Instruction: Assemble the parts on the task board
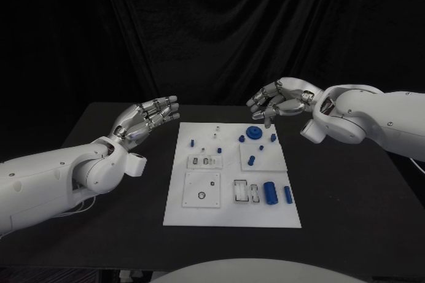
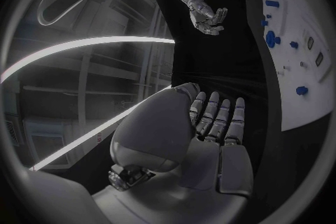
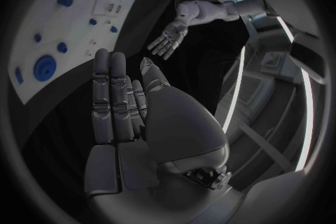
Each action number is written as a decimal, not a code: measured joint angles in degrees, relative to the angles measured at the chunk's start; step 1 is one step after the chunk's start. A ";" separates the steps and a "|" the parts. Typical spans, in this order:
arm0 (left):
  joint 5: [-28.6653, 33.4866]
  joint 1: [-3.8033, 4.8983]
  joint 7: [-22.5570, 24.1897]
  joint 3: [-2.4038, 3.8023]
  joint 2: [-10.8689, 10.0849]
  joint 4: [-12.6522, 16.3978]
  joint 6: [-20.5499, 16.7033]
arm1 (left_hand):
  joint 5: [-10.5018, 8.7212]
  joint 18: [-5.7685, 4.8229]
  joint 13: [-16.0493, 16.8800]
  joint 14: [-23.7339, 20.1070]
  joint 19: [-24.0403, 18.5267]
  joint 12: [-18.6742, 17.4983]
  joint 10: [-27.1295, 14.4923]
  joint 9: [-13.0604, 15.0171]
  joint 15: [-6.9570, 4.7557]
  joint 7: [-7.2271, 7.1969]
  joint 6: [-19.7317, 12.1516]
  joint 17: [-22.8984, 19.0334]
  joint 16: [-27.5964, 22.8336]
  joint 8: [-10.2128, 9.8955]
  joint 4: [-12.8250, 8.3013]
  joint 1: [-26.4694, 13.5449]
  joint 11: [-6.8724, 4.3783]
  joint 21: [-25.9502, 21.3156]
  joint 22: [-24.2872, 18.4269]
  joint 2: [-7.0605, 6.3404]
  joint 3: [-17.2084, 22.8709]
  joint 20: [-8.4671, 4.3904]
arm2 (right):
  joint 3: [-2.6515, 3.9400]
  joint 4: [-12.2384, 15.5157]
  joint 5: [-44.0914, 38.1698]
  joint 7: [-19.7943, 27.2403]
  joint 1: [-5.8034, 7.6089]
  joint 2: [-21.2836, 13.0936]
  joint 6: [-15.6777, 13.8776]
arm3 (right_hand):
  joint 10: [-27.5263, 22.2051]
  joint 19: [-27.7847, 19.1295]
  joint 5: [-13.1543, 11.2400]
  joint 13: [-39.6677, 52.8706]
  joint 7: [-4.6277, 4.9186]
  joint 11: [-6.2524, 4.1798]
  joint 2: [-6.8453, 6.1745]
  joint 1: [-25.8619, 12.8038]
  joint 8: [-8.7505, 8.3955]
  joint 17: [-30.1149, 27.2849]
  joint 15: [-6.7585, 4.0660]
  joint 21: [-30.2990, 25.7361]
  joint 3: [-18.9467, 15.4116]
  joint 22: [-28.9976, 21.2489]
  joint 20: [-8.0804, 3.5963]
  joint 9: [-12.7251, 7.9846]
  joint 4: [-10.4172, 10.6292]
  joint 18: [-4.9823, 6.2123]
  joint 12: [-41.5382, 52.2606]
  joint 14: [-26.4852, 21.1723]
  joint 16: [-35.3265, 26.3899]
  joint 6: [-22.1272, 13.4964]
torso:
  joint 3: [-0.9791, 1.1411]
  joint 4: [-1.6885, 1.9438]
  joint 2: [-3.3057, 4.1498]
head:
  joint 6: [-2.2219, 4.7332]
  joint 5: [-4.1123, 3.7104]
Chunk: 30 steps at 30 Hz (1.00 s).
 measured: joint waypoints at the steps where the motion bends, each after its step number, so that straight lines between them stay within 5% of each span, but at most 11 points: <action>1: 0.05 0.12 0.00 0.01 -0.10 0.15 -0.33 | -0.43 -0.01 0.00 -0.69 -0.72 -0.47 -0.42 0.00 -0.18 0.23 -0.23 -0.09 -0.52 0.00 1.26 -0.63 -0.30 -0.64 -0.48 -0.22 -0.53 -0.04 | 0.00 -0.02 -3.92 -1.09 0.16 0.35 -1.06 | 1.07 0.54 0.23 -0.05 -0.10 -0.26 -0.42 0.42 -0.78 1.35 -0.32 2.06 0.61 1.46 -0.51 0.00 0.01 0.00 -1.34 1.00 2.04 0.87 | -0.04 0.14 0.26 | 0.18 -0.18; 6: 1.24 0.44 0.01 0.01 -0.61 0.95 -0.95 | -1.60 1.35 -0.08 -2.59 -2.77 -2.05 -2.25 -0.06 -0.69 0.57 -0.57 -0.30 -2.06 -0.23 2.97 -7.69 -0.78 -3.38 -2.55 0.62 -6.32 0.01 | -0.01 -0.01 -18.12 -4.92 0.41 1.40 -4.17 | 4.67 0.07 -0.13 -0.05 -1.57 -0.98 -1.71 1.65 -4.79 7.02 -1.32 10.72 3.73 8.40 -1.16 0.18 0.86 0.00 -7.30 2.50 10.55 3.76 | -0.22 0.69 1.19 | 0.74 -0.65; 10: 3.67 0.74 0.02 0.03 -0.91 1.99 -0.82 | -2.23 1.34 -0.34 -4.58 -5.16 -4.29 -4.13 -0.27 0.42 0.85 -2.76 -0.54 -3.80 -1.13 3.05 -15.30 0.33 -6.74 -5.24 3.23 -14.89 0.29 | -0.02 0.05 -30.35 -7.95 0.48 2.04 -6.10 | 7.92 1.37 -1.49 0.01 -2.81 -1.32 -3.91 1.26 -7.52 13.08 -1.64 21.05 6.59 20.61 -1.54 0.52 2.55 -0.07 -11.65 3.58 17.46 5.88 | -0.43 1.24 2.17 | 1.32 -1.26; 12: 5.22 0.78 0.02 0.03 -1.11 2.57 -0.45 | -3.73 1.35 -0.45 -5.75 -5.94 -5.57 -4.95 -0.33 1.01 0.73 -3.67 -0.65 -4.62 -1.54 2.93 -16.85 1.02 -8.47 -6.68 4.30 -19.28 0.30 | -0.02 0.09 -35.79 -9.20 0.48 2.43 -6.66 | 9.27 2.99 -2.81 0.11 -3.36 -1.51 -4.71 0.54 -8.61 18.99 -1.87 25.90 7.67 27.22 -1.68 0.69 3.63 -1.50 -13.20 5.22 21.87 6.57 | -0.53 1.45 2.49 | 1.45 -1.43; 16: 8.13 0.99 0.02 0.00 -1.32 3.46 0.41 | -5.65 1.27 -0.45 -6.26 -5.94 -5.77 -4.22 -0.37 1.54 0.75 -4.06 -0.65 -4.36 -1.56 2.94 -17.41 2.18 -8.89 -7.29 4.32 -23.16 0.30 | -0.02 0.11 -44.24 -10.85 0.48 3.02 -7.29 | 9.96 4.02 -4.64 0.15 -3.67 -1.64 -5.61 -0.17 -9.15 23.46 -2.31 29.39 8.62 32.15 -1.87 0.89 4.58 -1.45 -14.31 6.14 25.03 7.49 | -0.71 1.71 3.03 | 1.58 -1.71; 19: 10.18 1.12 0.03 0.03 -1.35 3.94 1.32 | -5.12 -0.07 -0.45 -5.39 -5.94 -5.14 -3.34 -0.37 2.41 0.75 -4.06 -0.59 -2.78 -1.56 2.55 -15.52 3.06 -8.89 -7.30 5.32 -24.16 0.30 | -0.02 -0.12 -49.25 -11.74 0.48 3.40 -7.50 | 10.36 4.52 -4.97 0.20 -4.05 -2.05 -6.11 -0.27 -9.60 25.57 -2.75 30.84 8.96 34.46 -2.23 1.01 4.92 -2.34 -14.90 6.59 26.47 7.87 | -0.81 1.87 3.38 | 1.72 -1.93; 24: 12.62 1.27 0.03 0.03 -1.74 4.41 2.78 | -3.85 -0.07 -0.52 -5.53 -5.94 -6.06 -3.68 -0.37 2.69 0.75 -4.06 -0.57 -2.66 -1.62 2.67 -13.27 3.31 -8.89 -7.26 5.71 -25.56 0.30 | -0.02 -0.46 -55.00 -12.79 0.29 3.78 -7.50 | 10.56 4.73 -5.19 0.19 -4.26 -1.84 -6.58 -0.26 -9.81 26.52 -2.95 31.66 9.25 35.80 -2.43 1.11 5.22 -2.33 -15.21 6.78 26.90 8.08 | -0.94 2.19 3.81 | 1.76 -2.43; 30: 14.29 1.86 0.04 0.07 -1.97 4.57 3.76 | -7.27 -0.06 -0.90 -7.58 -5.94 -10.05 -6.44 -0.73 1.86 0.53 -6.96 -0.93 -5.10 -2.89 2.93 -14.33 2.21 -9.99 -8.32 5.77 -29.78 0.31 | -0.01 -1.00 -58.70 -13.56 -0.63 3.90 -7.34 | 10.75 4.72 -5.41 0.25 -4.26 -2.04 -6.58 -0.26 -9.92 27.08 -2.95 31.94 9.25 36.45 -2.43 1.12 5.22 -2.33 -15.20 6.78 27.15 8.08 | -1.08 2.65 4.15 | 1.66 -3.24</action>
